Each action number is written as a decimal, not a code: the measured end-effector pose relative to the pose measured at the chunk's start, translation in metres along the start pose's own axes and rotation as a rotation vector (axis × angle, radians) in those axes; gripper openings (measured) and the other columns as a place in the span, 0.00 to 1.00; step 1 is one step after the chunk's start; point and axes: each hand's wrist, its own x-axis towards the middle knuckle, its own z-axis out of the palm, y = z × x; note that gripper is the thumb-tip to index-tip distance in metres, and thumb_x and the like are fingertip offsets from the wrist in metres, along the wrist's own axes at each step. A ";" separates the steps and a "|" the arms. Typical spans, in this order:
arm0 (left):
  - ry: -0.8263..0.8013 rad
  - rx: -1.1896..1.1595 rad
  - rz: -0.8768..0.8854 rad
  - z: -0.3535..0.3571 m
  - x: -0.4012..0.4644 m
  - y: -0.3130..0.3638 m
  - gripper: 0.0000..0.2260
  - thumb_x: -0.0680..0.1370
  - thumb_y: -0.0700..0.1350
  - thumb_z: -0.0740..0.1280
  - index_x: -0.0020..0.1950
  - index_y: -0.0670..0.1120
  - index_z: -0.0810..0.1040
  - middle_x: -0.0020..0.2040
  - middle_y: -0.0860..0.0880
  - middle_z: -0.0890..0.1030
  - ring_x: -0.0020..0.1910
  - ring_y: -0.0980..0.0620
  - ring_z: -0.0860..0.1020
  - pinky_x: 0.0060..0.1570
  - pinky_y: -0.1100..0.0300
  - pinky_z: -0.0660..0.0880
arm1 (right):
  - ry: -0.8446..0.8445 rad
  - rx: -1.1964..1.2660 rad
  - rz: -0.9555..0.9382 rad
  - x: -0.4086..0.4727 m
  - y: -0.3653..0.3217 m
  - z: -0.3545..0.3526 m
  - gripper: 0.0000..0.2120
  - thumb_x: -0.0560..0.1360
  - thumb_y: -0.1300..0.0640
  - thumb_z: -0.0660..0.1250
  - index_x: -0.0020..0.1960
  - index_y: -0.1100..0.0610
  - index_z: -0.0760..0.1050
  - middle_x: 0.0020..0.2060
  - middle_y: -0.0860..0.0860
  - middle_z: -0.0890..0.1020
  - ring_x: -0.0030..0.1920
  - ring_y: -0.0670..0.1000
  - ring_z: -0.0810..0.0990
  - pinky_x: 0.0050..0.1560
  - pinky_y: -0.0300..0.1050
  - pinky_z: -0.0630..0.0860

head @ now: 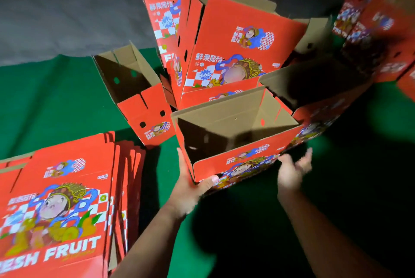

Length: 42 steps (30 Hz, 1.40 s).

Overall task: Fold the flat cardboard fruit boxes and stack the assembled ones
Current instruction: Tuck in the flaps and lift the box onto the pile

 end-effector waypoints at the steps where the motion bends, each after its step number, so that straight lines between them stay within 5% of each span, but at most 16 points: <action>1: -0.009 -0.017 0.011 0.002 0.004 -0.003 0.55 0.71 0.44 0.79 0.83 0.43 0.41 0.76 0.39 0.71 0.67 0.50 0.79 0.64 0.58 0.77 | -0.074 -0.122 -0.071 0.018 -0.002 -0.005 0.37 0.68 0.59 0.64 0.78 0.59 0.65 0.72 0.61 0.69 0.72 0.57 0.70 0.75 0.55 0.64; 3: -0.023 -0.039 0.007 0.000 0.003 -0.004 0.53 0.71 0.49 0.80 0.82 0.41 0.46 0.75 0.40 0.72 0.67 0.51 0.79 0.66 0.55 0.76 | -0.310 -0.333 -0.251 0.046 -0.002 -0.010 0.25 0.74 0.65 0.62 0.70 0.56 0.72 0.63 0.53 0.79 0.64 0.50 0.78 0.71 0.53 0.71; 6: -0.002 -0.026 0.038 -0.005 -0.003 -0.006 0.52 0.72 0.60 0.77 0.82 0.39 0.50 0.77 0.42 0.70 0.72 0.51 0.75 0.75 0.44 0.68 | -0.563 -0.386 -0.310 0.064 -0.011 -0.009 0.25 0.77 0.70 0.60 0.70 0.50 0.72 0.61 0.47 0.82 0.64 0.47 0.80 0.70 0.50 0.72; 11: 0.063 0.019 0.068 -0.008 -0.009 -0.021 0.47 0.75 0.62 0.74 0.82 0.40 0.53 0.78 0.43 0.67 0.75 0.51 0.71 0.77 0.43 0.65 | -0.694 -0.529 -0.239 0.073 -0.003 -0.011 0.18 0.77 0.67 0.64 0.59 0.47 0.76 0.54 0.44 0.83 0.63 0.52 0.80 0.66 0.48 0.71; 14: 0.071 0.040 0.078 -0.007 -0.009 -0.018 0.46 0.75 0.62 0.74 0.81 0.40 0.54 0.77 0.44 0.70 0.73 0.52 0.73 0.76 0.43 0.66 | -0.754 -0.739 -0.265 0.079 -0.012 -0.013 0.15 0.77 0.63 0.67 0.61 0.50 0.76 0.55 0.49 0.82 0.63 0.54 0.79 0.63 0.44 0.71; 18: 0.093 0.085 0.098 0.008 -0.009 -0.004 0.46 0.78 0.54 0.72 0.84 0.44 0.46 0.83 0.45 0.60 0.80 0.48 0.63 0.80 0.41 0.59 | -0.510 -1.437 -0.460 0.094 -0.036 -0.017 0.20 0.75 0.43 0.68 0.63 0.52 0.76 0.58 0.56 0.80 0.58 0.60 0.81 0.52 0.49 0.77; 22: 0.138 0.099 0.156 0.020 0.000 0.014 0.45 0.79 0.51 0.71 0.84 0.54 0.42 0.82 0.60 0.55 0.81 0.55 0.59 0.81 0.45 0.56 | -0.197 -1.393 -0.619 0.106 -0.054 -0.010 0.20 0.71 0.46 0.72 0.52 0.61 0.78 0.47 0.61 0.82 0.49 0.63 0.84 0.47 0.54 0.81; 25: 0.102 0.065 0.108 0.011 0.005 0.014 0.42 0.80 0.45 0.73 0.85 0.52 0.47 0.81 0.53 0.65 0.77 0.58 0.68 0.79 0.50 0.63 | -0.181 -1.441 -0.744 0.104 -0.064 0.002 0.18 0.69 0.46 0.72 0.50 0.58 0.76 0.43 0.59 0.83 0.46 0.62 0.85 0.44 0.53 0.79; 28: 0.039 0.122 0.088 0.009 -0.002 0.007 0.45 0.79 0.43 0.74 0.82 0.61 0.44 0.82 0.54 0.61 0.75 0.66 0.67 0.77 0.59 0.63 | -0.356 -1.692 -0.557 0.107 -0.058 -0.002 0.19 0.73 0.42 0.68 0.55 0.55 0.79 0.51 0.55 0.84 0.53 0.59 0.84 0.52 0.51 0.80; 30: 0.063 0.104 0.055 0.013 -0.005 0.003 0.47 0.79 0.42 0.74 0.83 0.60 0.43 0.83 0.53 0.59 0.78 0.58 0.65 0.80 0.49 0.61 | -0.571 -1.520 -0.424 0.112 -0.044 -0.011 0.18 0.75 0.46 0.70 0.60 0.53 0.77 0.57 0.54 0.83 0.56 0.58 0.82 0.57 0.50 0.80; 33: 0.110 0.096 0.038 0.015 -0.005 0.000 0.49 0.78 0.41 0.74 0.84 0.57 0.41 0.80 0.49 0.66 0.77 0.51 0.69 0.79 0.43 0.61 | -0.820 -0.893 -0.083 0.103 -0.026 -0.019 0.25 0.73 0.46 0.76 0.66 0.45 0.69 0.58 0.47 0.82 0.56 0.51 0.82 0.58 0.51 0.79; 36: 0.119 0.091 0.020 0.021 -0.007 0.004 0.50 0.78 0.46 0.75 0.83 0.61 0.39 0.78 0.53 0.70 0.74 0.55 0.72 0.79 0.45 0.63 | -0.820 -0.584 0.026 0.093 -0.019 -0.016 0.33 0.68 0.38 0.78 0.67 0.40 0.67 0.59 0.44 0.80 0.55 0.50 0.84 0.50 0.47 0.82; 42: 0.174 0.259 0.126 0.029 -0.005 0.029 0.51 0.76 0.54 0.76 0.80 0.69 0.36 0.80 0.61 0.65 0.75 0.60 0.69 0.78 0.52 0.63 | -0.672 -0.296 -0.109 0.084 0.005 -0.027 0.36 0.61 0.35 0.76 0.64 0.43 0.69 0.64 0.52 0.79 0.62 0.54 0.82 0.64 0.58 0.78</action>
